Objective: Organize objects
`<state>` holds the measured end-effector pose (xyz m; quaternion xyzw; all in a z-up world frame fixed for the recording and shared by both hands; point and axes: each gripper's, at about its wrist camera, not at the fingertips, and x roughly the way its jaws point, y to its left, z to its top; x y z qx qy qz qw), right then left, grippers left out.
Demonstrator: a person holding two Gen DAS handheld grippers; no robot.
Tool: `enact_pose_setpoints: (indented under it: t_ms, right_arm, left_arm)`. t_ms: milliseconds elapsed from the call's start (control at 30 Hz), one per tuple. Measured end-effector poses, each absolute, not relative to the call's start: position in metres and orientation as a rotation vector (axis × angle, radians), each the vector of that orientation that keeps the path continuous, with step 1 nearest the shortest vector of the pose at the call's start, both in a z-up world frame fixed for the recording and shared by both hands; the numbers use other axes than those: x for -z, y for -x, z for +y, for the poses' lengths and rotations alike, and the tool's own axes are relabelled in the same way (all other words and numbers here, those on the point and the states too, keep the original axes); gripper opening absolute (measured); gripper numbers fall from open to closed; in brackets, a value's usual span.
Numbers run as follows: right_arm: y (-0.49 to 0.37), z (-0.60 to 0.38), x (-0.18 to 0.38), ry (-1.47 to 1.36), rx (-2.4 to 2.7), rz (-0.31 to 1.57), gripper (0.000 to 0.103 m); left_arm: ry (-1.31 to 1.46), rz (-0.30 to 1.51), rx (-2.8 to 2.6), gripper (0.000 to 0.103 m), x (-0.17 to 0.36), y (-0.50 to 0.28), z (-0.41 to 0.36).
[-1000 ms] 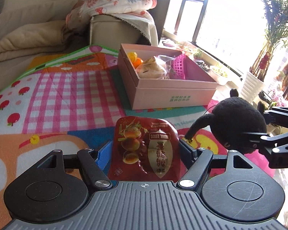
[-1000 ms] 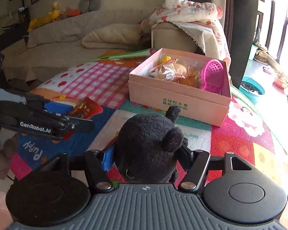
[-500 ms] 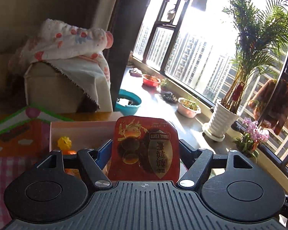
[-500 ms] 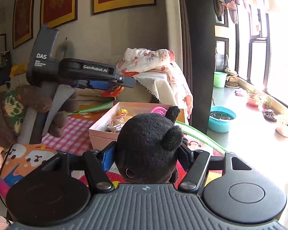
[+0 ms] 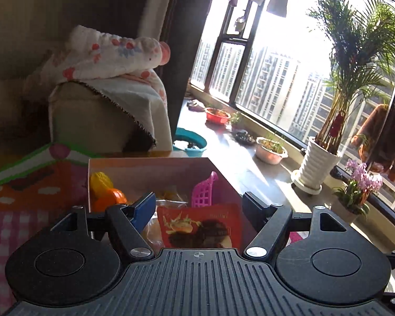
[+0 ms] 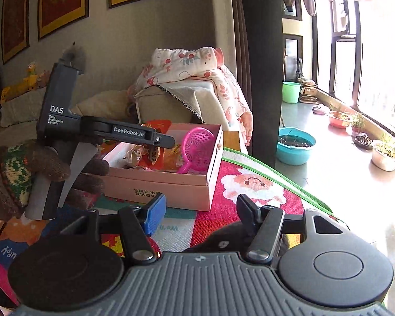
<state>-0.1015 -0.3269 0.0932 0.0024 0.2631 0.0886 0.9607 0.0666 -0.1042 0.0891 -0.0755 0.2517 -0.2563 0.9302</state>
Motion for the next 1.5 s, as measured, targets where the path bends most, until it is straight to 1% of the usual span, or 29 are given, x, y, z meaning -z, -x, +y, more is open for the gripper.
enact_pose_setpoints:
  t_ms: [67,100,133,167,200,233,300,367,400,467,500,533,667,733,833,933,1000,1067,1233,1500]
  right_arm:
    - [0.098,-0.321,-0.088,0.038,-0.17,0.556,0.06]
    - [0.096,-0.318,-0.082,0.075,-0.154,0.566,0.064]
    - [0.094,-0.315,-0.075,0.118,-0.137,0.569,0.073]
    - [0.094,-0.312,-0.067,0.171,-0.108,0.559,0.079]
    - [0.094,-0.312,-0.056,0.231,-0.063,0.541,0.088]
    - [0.09,-0.315,-0.045,0.279,-0.004,0.535,0.092]
    - [0.079,-0.335,-0.024,0.236,0.078,0.581,0.092]
    - [0.067,-0.38,-0.006,-0.006,0.104,0.671,0.092]
    - [0.066,-0.403,0.002,-0.132,0.104,0.7,0.09]
    - [0.07,-0.442,0.015,-0.325,0.128,0.704,0.089]
    - [0.075,-0.457,0.021,-0.364,0.189,0.704,0.085]
    - [0.084,-0.468,0.027,-0.376,0.243,0.705,0.083]
    - [0.14,-0.484,0.044,-0.414,0.332,0.651,0.084]
    - [0.165,-0.48,0.055,-0.414,0.381,0.637,0.092]
    - [0.19,-0.48,0.077,-0.491,0.426,0.643,0.096]
    - [0.202,-0.489,0.094,-0.597,0.46,0.656,0.098]
    - [0.204,-0.49,0.1,-0.614,0.475,0.66,0.098]
    - [0.205,-0.489,0.099,-0.604,0.483,0.653,0.1]
    - [0.206,-0.489,0.09,-0.59,0.5,0.628,0.1]
    - [0.236,-0.512,0.049,-0.493,0.61,0.535,0.1]
  left_arm:
    - [0.213,0.485,0.506,0.077,-0.097,-0.062,-0.086]
    - [0.234,0.475,0.491,0.077,-0.1,-0.059,-0.078]
    - [0.247,0.468,0.482,0.077,-0.102,-0.055,-0.071]
    - [0.256,0.465,0.479,0.077,-0.102,-0.051,-0.066]
    - [0.262,0.467,0.481,0.077,-0.102,-0.047,-0.061]
    - [0.266,0.47,0.485,0.077,-0.103,-0.041,-0.058]
    - [0.263,0.474,0.501,0.077,-0.099,-0.03,-0.055]
    - [0.246,0.477,0.515,0.077,-0.097,-0.023,-0.055]
    - [0.231,0.479,0.515,0.077,-0.096,-0.021,-0.057]
    - [0.216,0.485,0.501,0.077,-0.095,-0.019,-0.06]
    - [0.221,0.489,0.49,0.077,-0.094,-0.018,-0.061]
    - [0.232,0.492,0.483,0.077,-0.095,-0.017,-0.061]
    - [0.272,0.481,0.439,0.077,-0.093,-0.012,-0.065]
    - [0.28,0.474,0.404,0.077,-0.089,-0.009,-0.067]
    - [0.244,0.48,0.353,0.077,-0.082,-0.004,-0.068]
    - [0.23,0.512,0.297,0.077,-0.075,0.001,-0.06]
    - [0.261,0.535,0.269,0.077,-0.072,0.002,-0.052]
    - [0.284,0.538,0.238,0.077,-0.07,0.004,-0.045]
    - [0.308,0.525,0.188,0.077,-0.073,0.015,-0.035]
    - [0.307,0.545,0.214,0.077,-0.071,0.032,-0.034]
